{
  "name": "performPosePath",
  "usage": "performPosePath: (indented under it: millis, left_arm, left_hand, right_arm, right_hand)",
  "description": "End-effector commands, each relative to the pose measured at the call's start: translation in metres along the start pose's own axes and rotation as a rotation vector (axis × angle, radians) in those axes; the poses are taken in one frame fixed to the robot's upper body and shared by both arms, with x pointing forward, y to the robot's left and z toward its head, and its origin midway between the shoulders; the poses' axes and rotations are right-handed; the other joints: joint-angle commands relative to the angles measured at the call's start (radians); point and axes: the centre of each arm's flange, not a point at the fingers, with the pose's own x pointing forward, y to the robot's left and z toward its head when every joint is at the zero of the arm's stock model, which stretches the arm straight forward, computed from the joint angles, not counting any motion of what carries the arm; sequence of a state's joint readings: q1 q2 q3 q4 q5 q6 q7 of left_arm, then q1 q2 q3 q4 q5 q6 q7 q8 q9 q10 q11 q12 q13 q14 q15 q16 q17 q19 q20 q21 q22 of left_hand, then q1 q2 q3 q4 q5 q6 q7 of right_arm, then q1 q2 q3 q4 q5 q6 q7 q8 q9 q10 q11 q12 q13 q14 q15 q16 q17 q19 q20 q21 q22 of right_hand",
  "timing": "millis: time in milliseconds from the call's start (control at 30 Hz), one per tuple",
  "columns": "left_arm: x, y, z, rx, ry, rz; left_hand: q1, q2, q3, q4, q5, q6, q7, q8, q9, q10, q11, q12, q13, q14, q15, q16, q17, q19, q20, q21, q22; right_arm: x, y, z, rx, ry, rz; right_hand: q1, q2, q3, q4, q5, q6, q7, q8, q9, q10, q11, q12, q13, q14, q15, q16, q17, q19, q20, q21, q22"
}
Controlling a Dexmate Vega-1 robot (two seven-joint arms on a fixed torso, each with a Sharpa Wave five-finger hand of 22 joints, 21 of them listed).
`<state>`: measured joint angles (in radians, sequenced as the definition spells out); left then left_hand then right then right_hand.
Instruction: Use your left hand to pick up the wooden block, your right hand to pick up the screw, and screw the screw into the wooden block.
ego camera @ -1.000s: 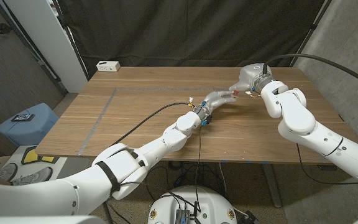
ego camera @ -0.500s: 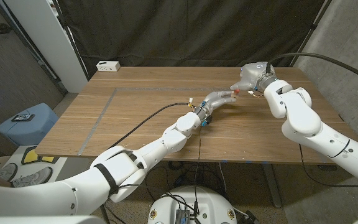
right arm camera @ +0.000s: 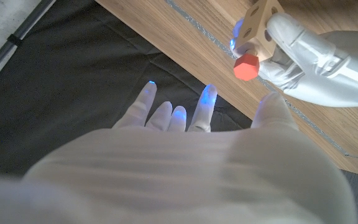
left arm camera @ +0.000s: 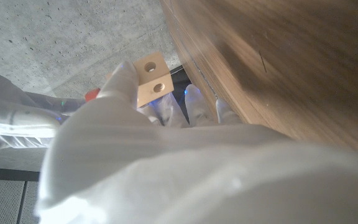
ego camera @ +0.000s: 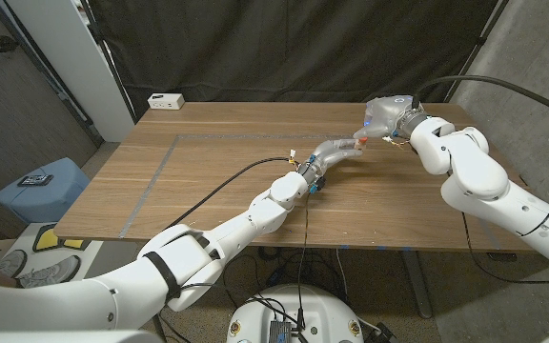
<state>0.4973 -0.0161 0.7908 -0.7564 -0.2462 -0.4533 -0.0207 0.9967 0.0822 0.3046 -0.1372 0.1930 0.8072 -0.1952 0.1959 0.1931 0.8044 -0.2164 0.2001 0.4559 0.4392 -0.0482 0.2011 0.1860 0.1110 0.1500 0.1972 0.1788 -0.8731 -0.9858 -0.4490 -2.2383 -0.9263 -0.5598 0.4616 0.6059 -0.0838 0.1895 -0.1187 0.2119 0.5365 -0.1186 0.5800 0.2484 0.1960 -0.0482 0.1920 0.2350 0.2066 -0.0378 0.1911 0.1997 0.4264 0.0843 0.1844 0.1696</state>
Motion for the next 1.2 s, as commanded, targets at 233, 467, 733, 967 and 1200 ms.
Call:
performPosePath:
  millis: [233, 467, 733, 967, 1200]
  left_arm:
    - [0.002, 0.002, -0.001, -0.009, 0.003, 0.000]
    - [0.004, 0.005, -0.001, -0.009, 0.001, 0.006]
    - [0.007, 0.008, 0.000, -0.009, -0.005, 0.008]
    - [0.009, 0.012, 0.002, -0.013, -0.010, 0.011]
    - [0.011, 0.017, 0.004, -0.013, -0.019, 0.016]
  left_hand:
    - [-0.019, 0.002, -0.001, 0.007, 0.005, -0.009, -0.001, 0.000, 0.004, -0.007, -0.003, 0.008, 0.021, 0.001, -0.046, 0.005, 0.002, 0.006, 0.011, 0.007, 0.004]
    - [-0.032, 0.006, -0.003, 0.012, 0.005, -0.020, -0.001, -0.004, 0.004, -0.014, -0.002, 0.007, 0.021, 0.002, -0.043, 0.005, 0.002, 0.007, 0.012, 0.007, 0.004]
    - [-0.042, 0.004, -0.006, 0.014, 0.004, -0.019, -0.001, -0.002, 0.004, -0.016, -0.003, 0.008, 0.021, 0.005, -0.044, 0.005, 0.002, 0.007, 0.011, 0.007, 0.004]
    - [-0.046, 0.002, -0.006, 0.013, 0.003, -0.017, 0.001, -0.001, 0.004, -0.017, -0.003, 0.009, 0.021, 0.007, -0.043, 0.005, 0.001, 0.007, 0.012, 0.007, 0.004]
    - [-0.043, 0.001, -0.004, 0.008, 0.004, -0.012, 0.001, 0.002, 0.004, -0.015, -0.003, 0.010, 0.021, 0.008, -0.044, 0.003, -0.001, 0.007, 0.010, 0.007, 0.004]
  right_arm:
    - [-0.001, -0.003, -0.009, 0.046, -0.033, 0.044]
    - [-0.002, -0.001, -0.019, 0.140, -0.038, 0.022]
    - [-0.005, 0.000, -0.030, 0.244, -0.019, -0.016]
    - [-0.005, 0.004, -0.037, 0.332, -0.005, -0.036]
    - [-0.007, 0.009, -0.042, 0.435, 0.012, -0.058]
  right_hand:
    - [0.005, 0.006, 0.004, -0.005, -0.007, -0.072, -0.015, -0.051, -0.015, -0.050, -0.002, -0.003, 0.003, -0.052, 0.004, -0.006, 0.001, -0.042, 0.005, -0.004, 0.005]
    - [0.005, 0.006, 0.003, -0.007, -0.008, -0.115, -0.025, -0.079, -0.022, -0.063, -0.004, 0.000, 0.003, -0.066, 0.002, -0.004, -0.001, -0.052, 0.005, -0.002, 0.005]
    - [0.005, 0.006, 0.004, -0.009, -0.007, -0.136, -0.023, -0.094, -0.026, -0.068, -0.002, 0.003, 0.003, -0.069, 0.005, -0.002, -0.002, -0.054, 0.006, 0.000, 0.005]
    - [-0.001, 0.007, 0.002, -0.008, -0.006, -0.142, -0.014, -0.109, -0.033, -0.062, 0.010, 0.011, 0.002, -0.057, 0.004, 0.007, -0.002, -0.026, -0.025, 0.013, 0.005]
    - [-0.017, 0.015, -0.001, 0.000, -0.006, -0.153, -0.007, -0.128, -0.040, -0.061, 0.058, 0.017, 0.002, -0.052, 0.016, 0.012, 0.000, -0.017, -0.018, 0.016, 0.006]
